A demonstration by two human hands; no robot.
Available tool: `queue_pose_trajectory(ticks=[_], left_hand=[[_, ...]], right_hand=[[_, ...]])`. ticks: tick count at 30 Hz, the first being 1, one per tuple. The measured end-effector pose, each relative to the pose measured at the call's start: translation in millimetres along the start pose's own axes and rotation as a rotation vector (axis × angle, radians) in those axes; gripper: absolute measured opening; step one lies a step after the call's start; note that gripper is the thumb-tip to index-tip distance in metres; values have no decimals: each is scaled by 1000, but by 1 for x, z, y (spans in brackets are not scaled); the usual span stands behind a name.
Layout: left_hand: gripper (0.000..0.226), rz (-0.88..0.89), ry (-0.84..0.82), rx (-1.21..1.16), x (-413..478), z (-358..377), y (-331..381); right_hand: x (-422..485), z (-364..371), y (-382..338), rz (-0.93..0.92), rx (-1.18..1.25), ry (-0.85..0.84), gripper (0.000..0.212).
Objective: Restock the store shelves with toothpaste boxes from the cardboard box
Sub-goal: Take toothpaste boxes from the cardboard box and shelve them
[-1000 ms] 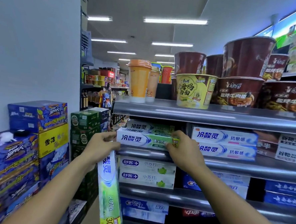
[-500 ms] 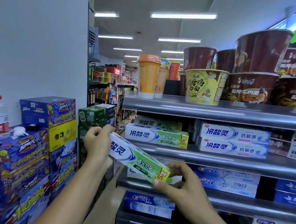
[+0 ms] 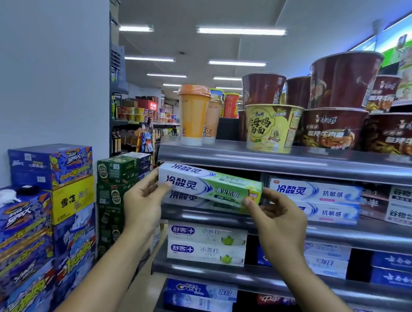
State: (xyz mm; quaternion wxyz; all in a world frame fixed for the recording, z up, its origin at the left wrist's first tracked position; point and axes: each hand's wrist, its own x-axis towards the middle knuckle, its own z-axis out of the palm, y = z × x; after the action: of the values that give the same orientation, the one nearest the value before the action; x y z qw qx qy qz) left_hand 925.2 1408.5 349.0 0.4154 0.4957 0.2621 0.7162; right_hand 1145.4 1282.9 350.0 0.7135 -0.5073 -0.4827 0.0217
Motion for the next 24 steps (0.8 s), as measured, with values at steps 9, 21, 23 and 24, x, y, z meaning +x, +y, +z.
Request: queue_pose_trajectory(ticks=[9,21,23,24], left_hand=[[44,31,-117,370,36,-4,-26],[43,-65,-43,428,59,-18,-36],[48,-111,-36,419,65,-15,-38],[50,-135,-35,404,67,-13,-40]], right_hand=[[31,17,6,-159,-455,-74,20],[44,30,4,13,-700,-158,25],[51,38,3,57,-730,-162,28],[54,41,2,81,-738,-159,28]])
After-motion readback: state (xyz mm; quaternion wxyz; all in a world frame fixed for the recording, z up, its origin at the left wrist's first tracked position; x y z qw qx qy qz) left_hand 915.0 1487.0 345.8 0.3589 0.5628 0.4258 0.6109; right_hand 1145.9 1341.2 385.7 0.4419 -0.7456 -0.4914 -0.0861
